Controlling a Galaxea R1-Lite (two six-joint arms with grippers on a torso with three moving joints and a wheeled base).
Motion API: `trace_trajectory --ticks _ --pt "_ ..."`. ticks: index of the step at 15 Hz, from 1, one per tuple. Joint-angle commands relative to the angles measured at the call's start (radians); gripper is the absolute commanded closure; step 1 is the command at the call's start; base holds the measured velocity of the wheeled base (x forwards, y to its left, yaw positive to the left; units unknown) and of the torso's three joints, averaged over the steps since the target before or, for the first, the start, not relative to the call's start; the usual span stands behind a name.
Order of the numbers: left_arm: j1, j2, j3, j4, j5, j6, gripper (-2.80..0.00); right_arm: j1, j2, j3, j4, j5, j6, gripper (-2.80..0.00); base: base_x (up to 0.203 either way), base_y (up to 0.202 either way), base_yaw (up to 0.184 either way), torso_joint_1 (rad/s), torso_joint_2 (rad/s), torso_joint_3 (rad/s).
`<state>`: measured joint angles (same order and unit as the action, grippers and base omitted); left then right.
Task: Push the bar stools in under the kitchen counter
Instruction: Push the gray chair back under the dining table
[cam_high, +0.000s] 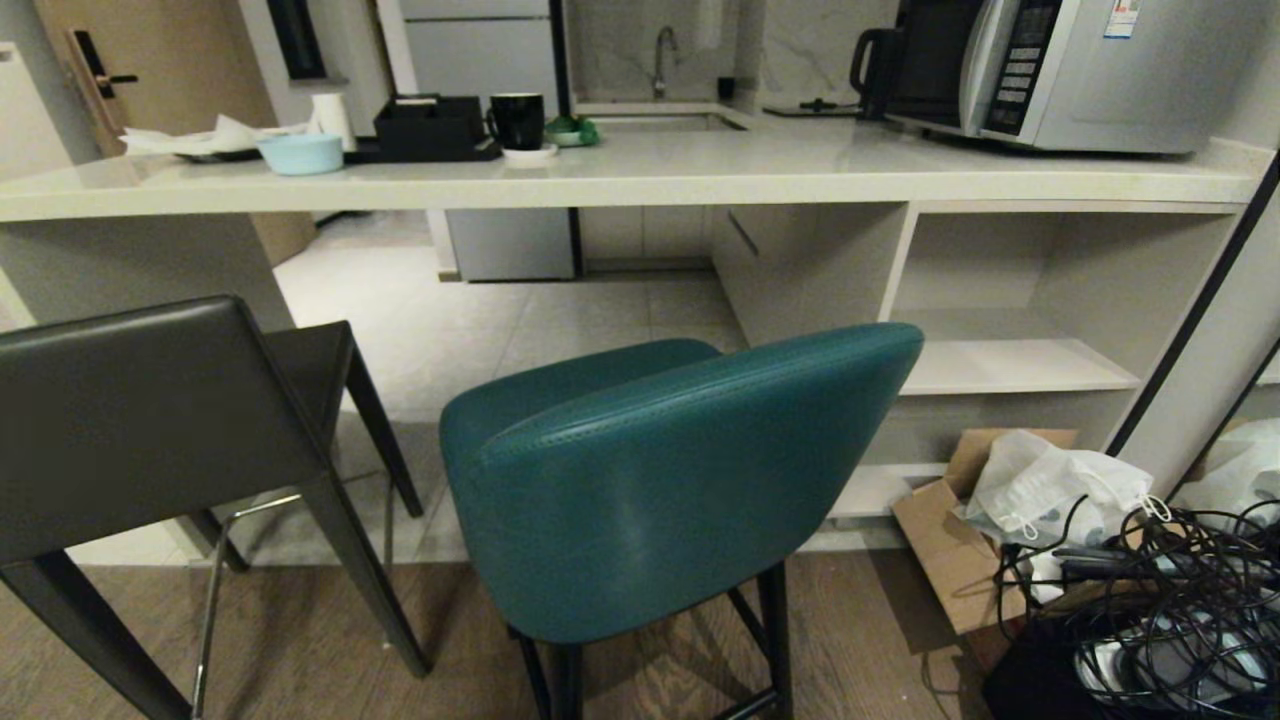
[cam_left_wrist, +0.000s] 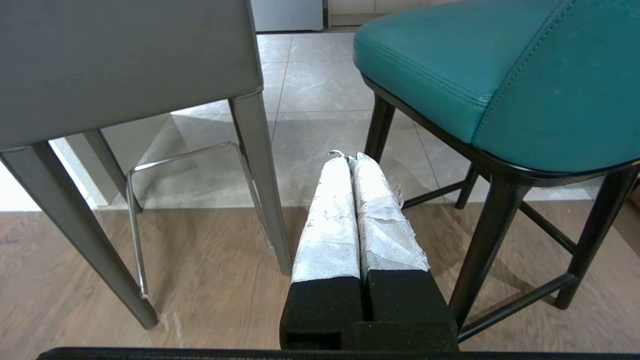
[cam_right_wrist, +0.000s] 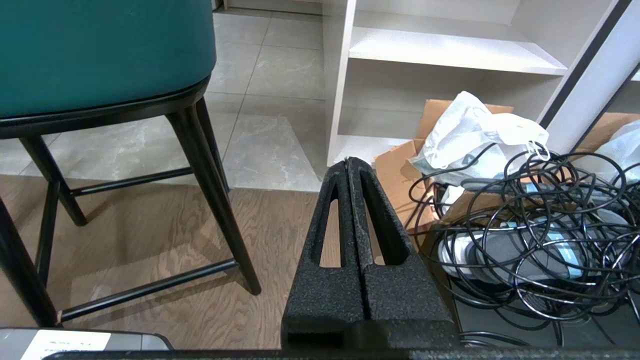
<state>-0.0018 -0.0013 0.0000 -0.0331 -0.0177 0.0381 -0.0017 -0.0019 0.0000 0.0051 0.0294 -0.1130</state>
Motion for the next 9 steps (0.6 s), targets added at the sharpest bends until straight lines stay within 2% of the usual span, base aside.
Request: trace_trajectory --ticks 1,9 --pt "-0.001 0.003 0.015 -0.001 0.005 -0.011 0.00 0.000 0.001 0.000 0.001 0.000 0.004 0.00 0.000 0.000 0.000 0.000 0.00 0.000" --pt "0.002 0.002 0.017 -0.007 0.008 -0.014 0.00 0.000 0.000 0.000 0.001 -0.002 0.009 0.00 0.000 0.000 0.000 0.000 0.00 0.000"
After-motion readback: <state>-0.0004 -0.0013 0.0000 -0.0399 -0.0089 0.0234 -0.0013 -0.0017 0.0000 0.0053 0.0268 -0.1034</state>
